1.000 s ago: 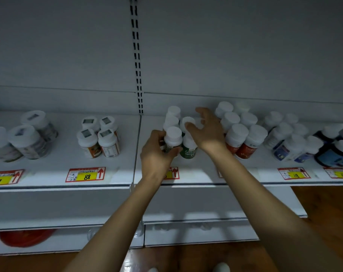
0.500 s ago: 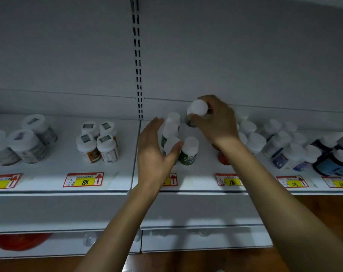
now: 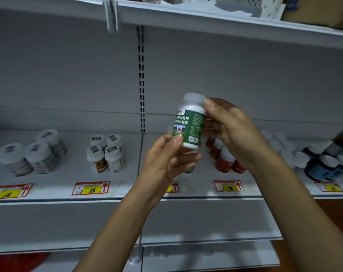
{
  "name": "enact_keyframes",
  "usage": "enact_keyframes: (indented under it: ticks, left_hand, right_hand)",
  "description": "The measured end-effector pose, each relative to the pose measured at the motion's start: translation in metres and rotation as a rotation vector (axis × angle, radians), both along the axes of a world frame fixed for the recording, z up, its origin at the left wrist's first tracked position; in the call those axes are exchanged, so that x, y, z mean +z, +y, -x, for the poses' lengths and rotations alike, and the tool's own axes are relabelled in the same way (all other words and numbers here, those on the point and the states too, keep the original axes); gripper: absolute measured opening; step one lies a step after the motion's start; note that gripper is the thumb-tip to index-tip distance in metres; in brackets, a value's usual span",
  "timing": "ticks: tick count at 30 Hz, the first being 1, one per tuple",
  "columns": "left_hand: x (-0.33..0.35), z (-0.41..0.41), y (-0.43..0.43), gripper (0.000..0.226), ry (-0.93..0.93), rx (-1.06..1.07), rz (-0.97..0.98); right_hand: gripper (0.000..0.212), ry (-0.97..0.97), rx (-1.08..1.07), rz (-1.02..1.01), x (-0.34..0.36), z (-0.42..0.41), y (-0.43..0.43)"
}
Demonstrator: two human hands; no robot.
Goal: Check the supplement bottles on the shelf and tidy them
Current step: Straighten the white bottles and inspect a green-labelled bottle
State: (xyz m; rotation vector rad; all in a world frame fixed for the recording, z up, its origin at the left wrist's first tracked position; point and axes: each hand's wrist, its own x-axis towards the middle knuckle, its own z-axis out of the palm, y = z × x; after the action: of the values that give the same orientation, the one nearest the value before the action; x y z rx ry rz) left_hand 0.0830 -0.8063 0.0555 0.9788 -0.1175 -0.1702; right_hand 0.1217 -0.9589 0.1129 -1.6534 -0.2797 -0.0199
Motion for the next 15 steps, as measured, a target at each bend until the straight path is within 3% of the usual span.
enact_keyframes:
  ticks: [3, 9, 15]
  left_hand:
    - [0.003, 0.012, 0.003, 0.042, 0.089, -0.12, 0.117]
    - [0.001, 0.024, 0.002, 0.06, 0.192, -0.191, 0.221]
    - [-0.004, 0.026, 0.002, 0.058, 0.248, -0.163, 0.275]
  right_hand:
    - [0.022, -0.001, -0.003, -0.07, -0.002, 0.011, 0.002]
    - [0.024, -0.102, -0.057, 0.029, -0.005, 0.025, 0.008]
    - [0.055, -0.131, 0.011, 0.096, -0.012, 0.03, 0.009]
